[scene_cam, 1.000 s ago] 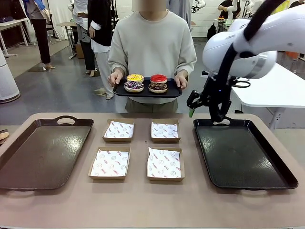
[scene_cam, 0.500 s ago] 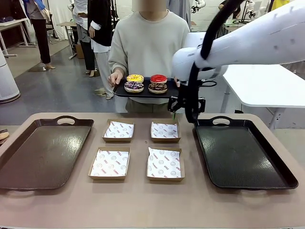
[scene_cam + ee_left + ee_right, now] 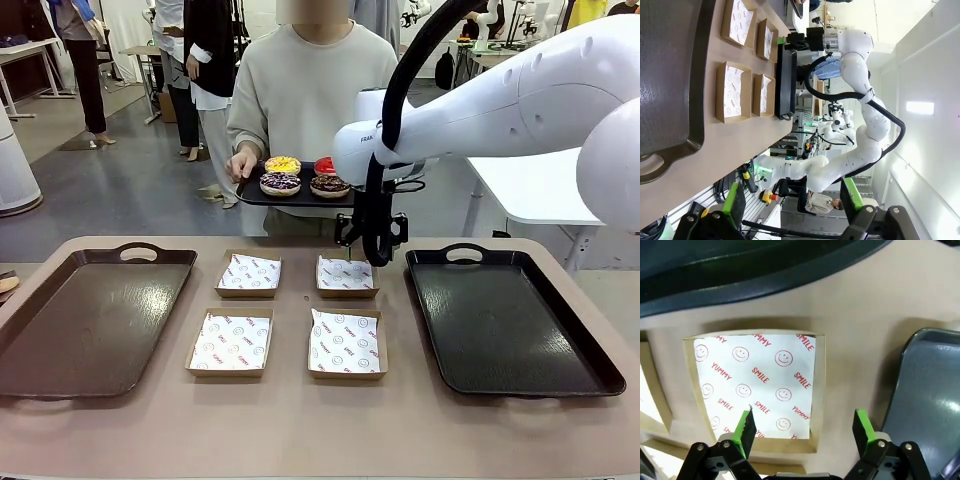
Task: Individually package the donuts and arrange them on the tray.
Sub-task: Pick up one Paper togo box, then place the picked Paper togo box on the Handle tray while simultaneously picking up another Paper togo box from the table with the other hand.
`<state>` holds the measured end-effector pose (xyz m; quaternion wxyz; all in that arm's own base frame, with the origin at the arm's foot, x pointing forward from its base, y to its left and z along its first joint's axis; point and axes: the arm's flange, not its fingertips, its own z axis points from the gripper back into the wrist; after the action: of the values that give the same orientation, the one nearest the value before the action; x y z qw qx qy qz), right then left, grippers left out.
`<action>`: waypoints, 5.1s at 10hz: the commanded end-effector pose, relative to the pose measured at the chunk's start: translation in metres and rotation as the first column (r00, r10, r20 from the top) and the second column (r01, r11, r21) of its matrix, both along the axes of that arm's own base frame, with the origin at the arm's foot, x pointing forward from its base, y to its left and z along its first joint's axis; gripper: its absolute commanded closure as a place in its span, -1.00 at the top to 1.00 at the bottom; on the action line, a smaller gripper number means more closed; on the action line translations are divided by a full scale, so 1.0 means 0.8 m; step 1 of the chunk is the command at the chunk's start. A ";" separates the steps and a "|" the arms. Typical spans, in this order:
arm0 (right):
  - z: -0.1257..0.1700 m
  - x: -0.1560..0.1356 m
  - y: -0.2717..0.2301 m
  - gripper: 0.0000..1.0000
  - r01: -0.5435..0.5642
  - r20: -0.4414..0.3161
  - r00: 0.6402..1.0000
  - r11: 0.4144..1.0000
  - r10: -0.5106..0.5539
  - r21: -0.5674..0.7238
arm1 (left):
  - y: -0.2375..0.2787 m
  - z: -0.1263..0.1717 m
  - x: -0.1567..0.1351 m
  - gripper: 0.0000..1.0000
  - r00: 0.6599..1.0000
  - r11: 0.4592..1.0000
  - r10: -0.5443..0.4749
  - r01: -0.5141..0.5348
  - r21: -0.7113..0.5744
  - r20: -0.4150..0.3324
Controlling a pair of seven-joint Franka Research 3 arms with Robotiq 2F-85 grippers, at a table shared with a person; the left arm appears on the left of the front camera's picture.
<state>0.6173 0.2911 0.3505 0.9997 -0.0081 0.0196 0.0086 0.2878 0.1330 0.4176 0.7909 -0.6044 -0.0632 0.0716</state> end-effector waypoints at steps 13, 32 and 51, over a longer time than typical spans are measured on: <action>-0.029 -0.006 -0.032 -0.72 -0.113 0.055 0.993 0.987 0.108 0.111 | 0.001 0.001 0.000 1.00 1.000 1.000 0.001 -0.001 0.000 0.000; 0.252 -0.054 -0.037 -1.00 0.060 0.053 0.996 0.986 -0.069 0.157 | 0.001 0.001 0.000 1.00 1.000 1.000 0.001 -0.001 0.000 0.000; 0.260 -0.077 -0.043 -1.00 0.040 0.099 0.994 0.988 -0.055 0.147 | 0.001 0.001 0.000 1.00 1.000 1.000 0.001 -0.001 0.000 0.000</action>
<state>0.5604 0.2596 0.5609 0.9971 0.0672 -0.0340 -0.0127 0.2880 0.1331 0.4176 0.7909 -0.6044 -0.0632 0.0716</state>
